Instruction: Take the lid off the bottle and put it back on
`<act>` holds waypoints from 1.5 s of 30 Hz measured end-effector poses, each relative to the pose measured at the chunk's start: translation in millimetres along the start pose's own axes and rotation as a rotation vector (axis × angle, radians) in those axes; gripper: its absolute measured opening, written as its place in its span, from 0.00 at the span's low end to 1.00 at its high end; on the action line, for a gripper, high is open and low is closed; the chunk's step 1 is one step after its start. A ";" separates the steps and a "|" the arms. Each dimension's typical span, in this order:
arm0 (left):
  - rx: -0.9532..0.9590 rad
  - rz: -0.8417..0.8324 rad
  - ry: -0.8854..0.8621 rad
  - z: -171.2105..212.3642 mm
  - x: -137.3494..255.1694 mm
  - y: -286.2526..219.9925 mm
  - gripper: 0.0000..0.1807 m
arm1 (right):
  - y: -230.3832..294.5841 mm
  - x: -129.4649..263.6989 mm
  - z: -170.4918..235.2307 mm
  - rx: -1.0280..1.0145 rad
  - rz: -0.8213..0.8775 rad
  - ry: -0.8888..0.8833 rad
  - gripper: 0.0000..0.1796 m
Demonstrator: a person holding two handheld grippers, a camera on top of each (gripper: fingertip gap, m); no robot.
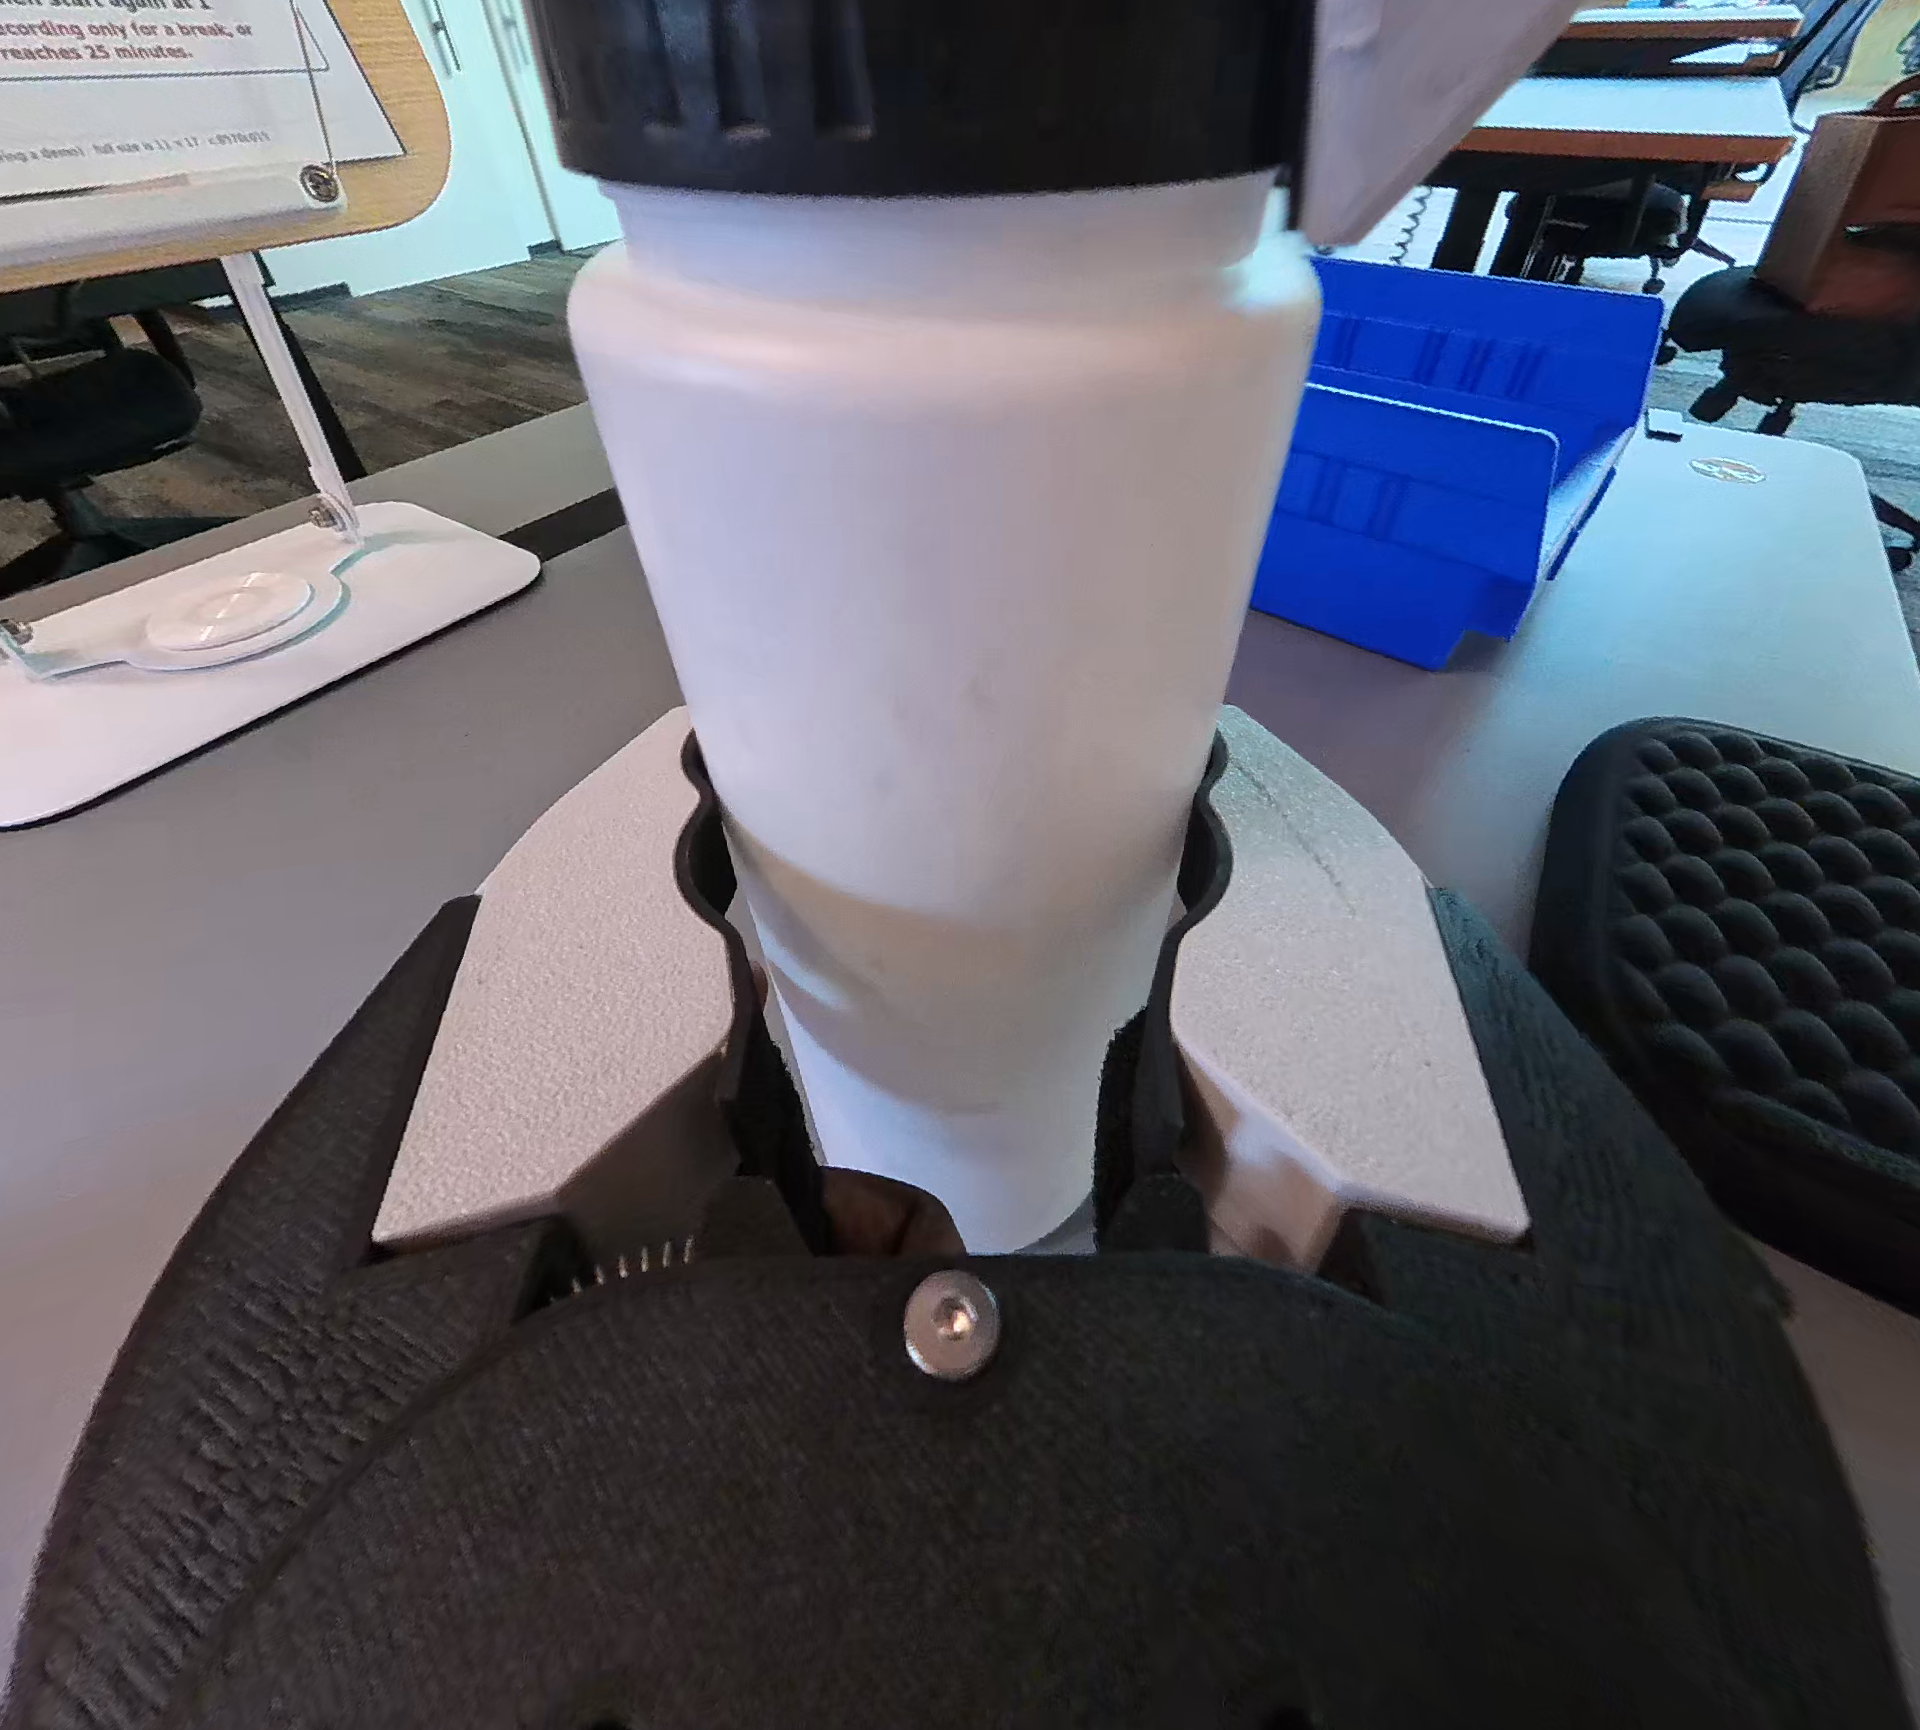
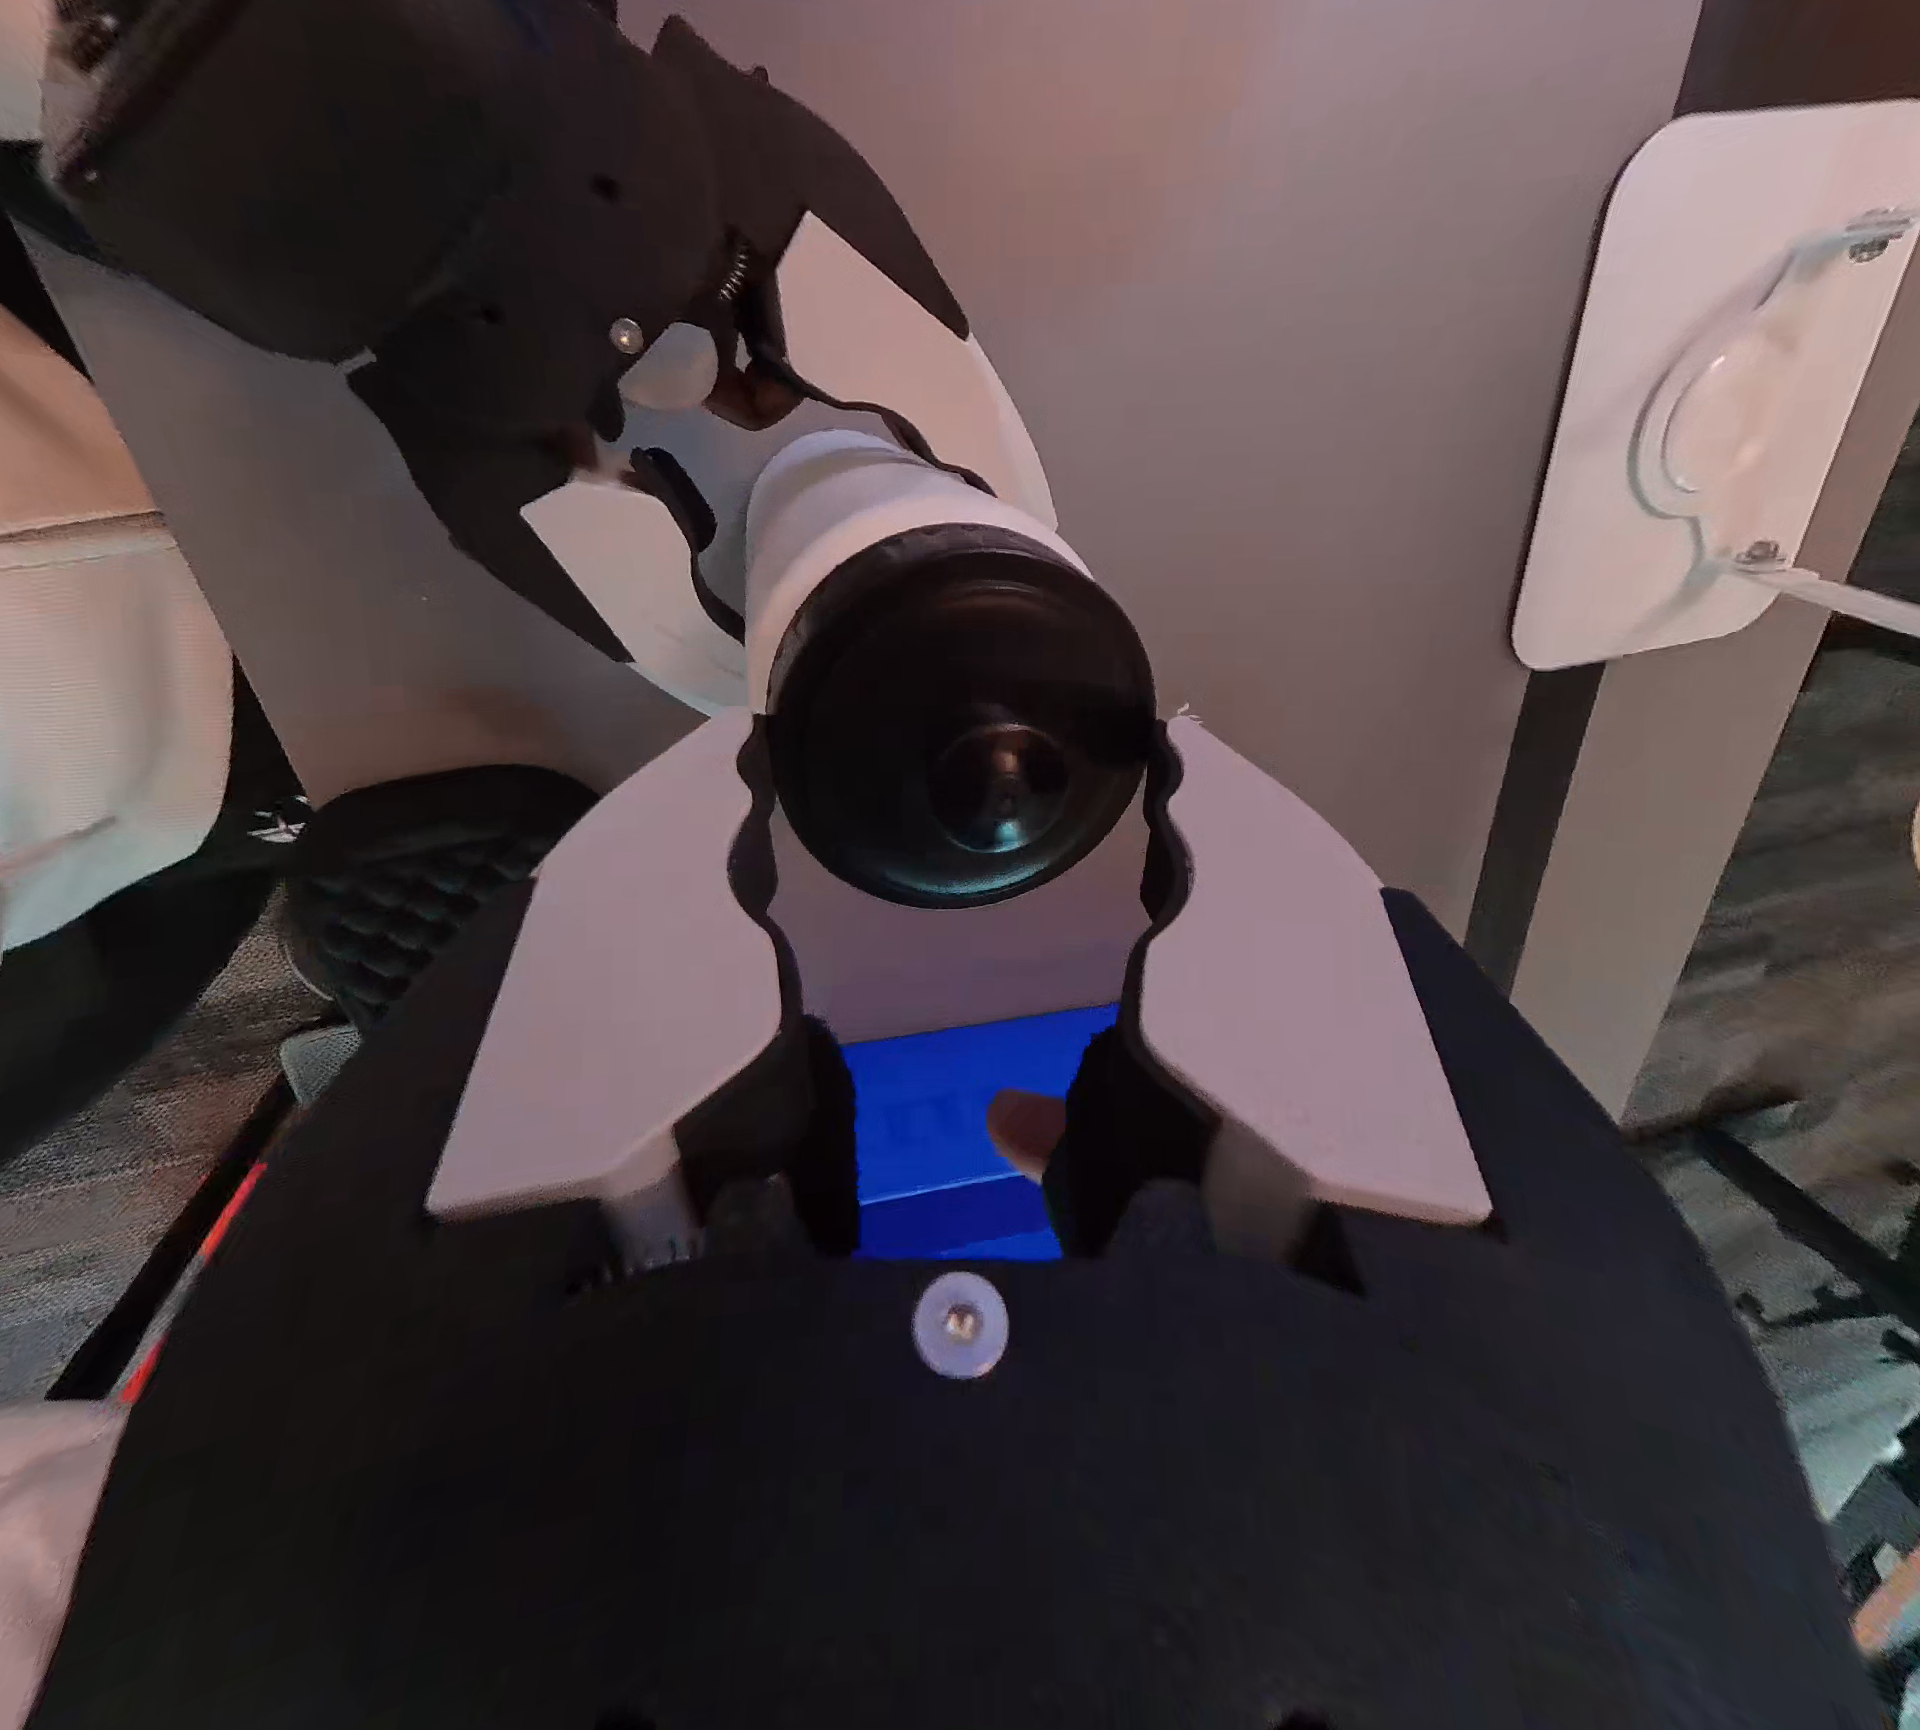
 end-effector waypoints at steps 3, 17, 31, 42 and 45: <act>-0.010 0.028 -0.002 0.6 1.9 -1.7 0.48 | 9.5 3.1 -6.0 0.039 -0.161 -0.197 0.65; -0.046 0.161 -0.032 2.3 7.6 -13.2 0.48 | 12.3 -8.0 6.4 0.115 -0.416 -1.292 0.42; -0.033 0.119 -0.030 1.5 5.1 -15.9 0.48 | 29.7 5.2 6.5 -0.417 0.074 -1.275 0.68; -0.040 0.145 -0.037 1.9 6.7 -18.4 0.48 | 20.6 -17.2 2.6 -0.036 -0.262 -1.245 0.44; -0.037 0.132 -0.035 1.8 6.3 -19.5 0.48 | 21.1 -17.0 3.6 -0.210 -0.150 -1.276 0.44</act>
Point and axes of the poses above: each gripper's, where its closed fingertips meet, x back along the fingers, z out of its underside, y = z × x across the jaws, the point moved 3 cm from there along x, back along the fingers, and after that the axes turned 8 degrees about y, right-handed, at the moved point
